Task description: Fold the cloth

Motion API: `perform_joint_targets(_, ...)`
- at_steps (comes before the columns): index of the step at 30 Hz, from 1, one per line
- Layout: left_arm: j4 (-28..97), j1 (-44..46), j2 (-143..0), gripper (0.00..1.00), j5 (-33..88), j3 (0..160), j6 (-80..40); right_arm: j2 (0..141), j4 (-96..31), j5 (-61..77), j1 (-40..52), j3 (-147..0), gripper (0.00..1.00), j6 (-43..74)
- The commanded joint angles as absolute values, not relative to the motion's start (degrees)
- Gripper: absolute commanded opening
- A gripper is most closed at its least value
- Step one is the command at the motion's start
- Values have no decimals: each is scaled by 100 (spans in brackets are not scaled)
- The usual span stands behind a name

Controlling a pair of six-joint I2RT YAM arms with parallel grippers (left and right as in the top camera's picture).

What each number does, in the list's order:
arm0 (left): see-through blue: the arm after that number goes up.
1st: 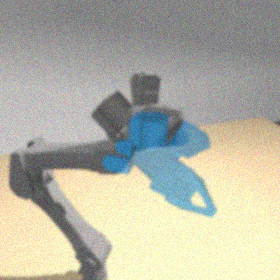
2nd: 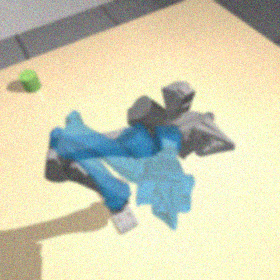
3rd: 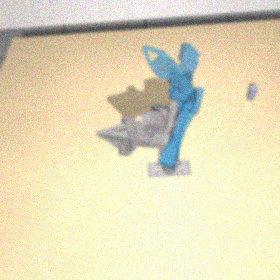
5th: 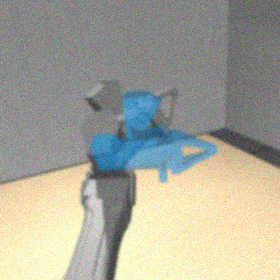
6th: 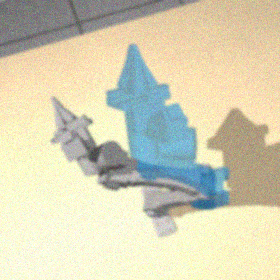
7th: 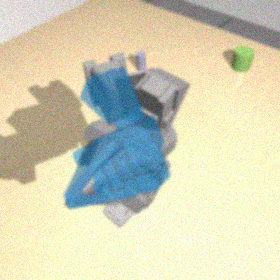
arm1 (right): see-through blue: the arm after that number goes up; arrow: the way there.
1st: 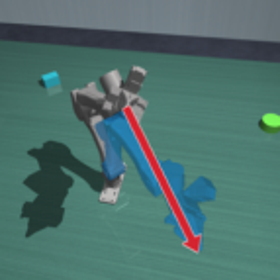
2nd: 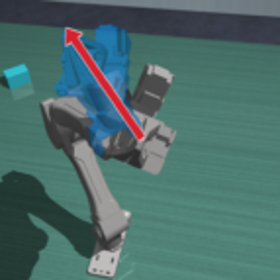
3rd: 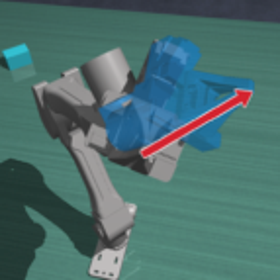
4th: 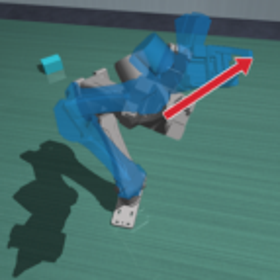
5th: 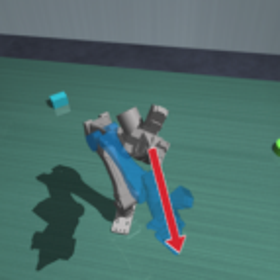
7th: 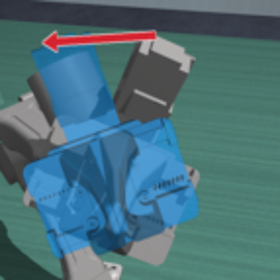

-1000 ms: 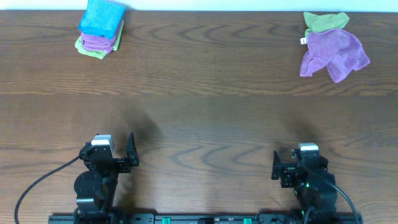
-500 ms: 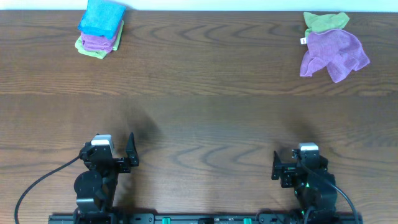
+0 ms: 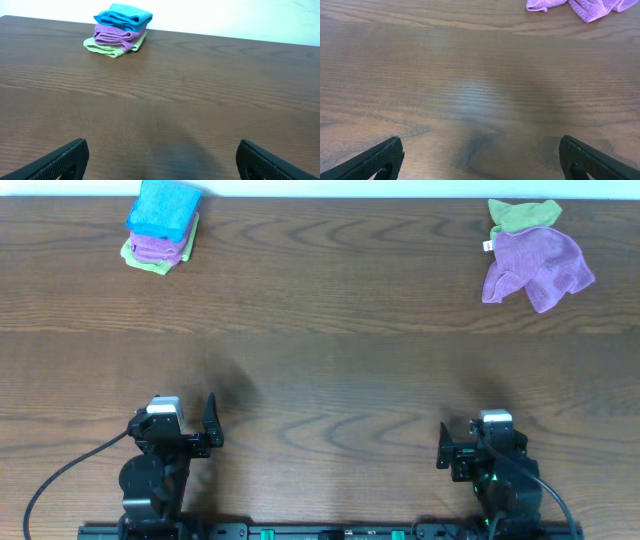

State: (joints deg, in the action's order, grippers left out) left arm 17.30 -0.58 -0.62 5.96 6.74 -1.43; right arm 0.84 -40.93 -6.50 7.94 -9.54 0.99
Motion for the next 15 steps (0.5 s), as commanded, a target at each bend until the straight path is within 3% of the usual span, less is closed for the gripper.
perform_joint_targets(1, 1754, -45, -25, 95, 537, 534, -62, 32, -4091, -705, 746, -928, 99, 121)
perform_joint_targets(9, 1754, -45, -25, 95, 537, 534, -62, 32, -4049, -740, 746, -928, 99, 110)
perform_joint_targets(12, 1754, -45, -25, 95, 537, 534, -62, 32, -3336, -768, 746, -910, 99, 250)
perform_joint_targets(15, 1756, -45, -25, 95, 537, 534, -60, 32, -2423, -622, 749, -910, 99, 1271)
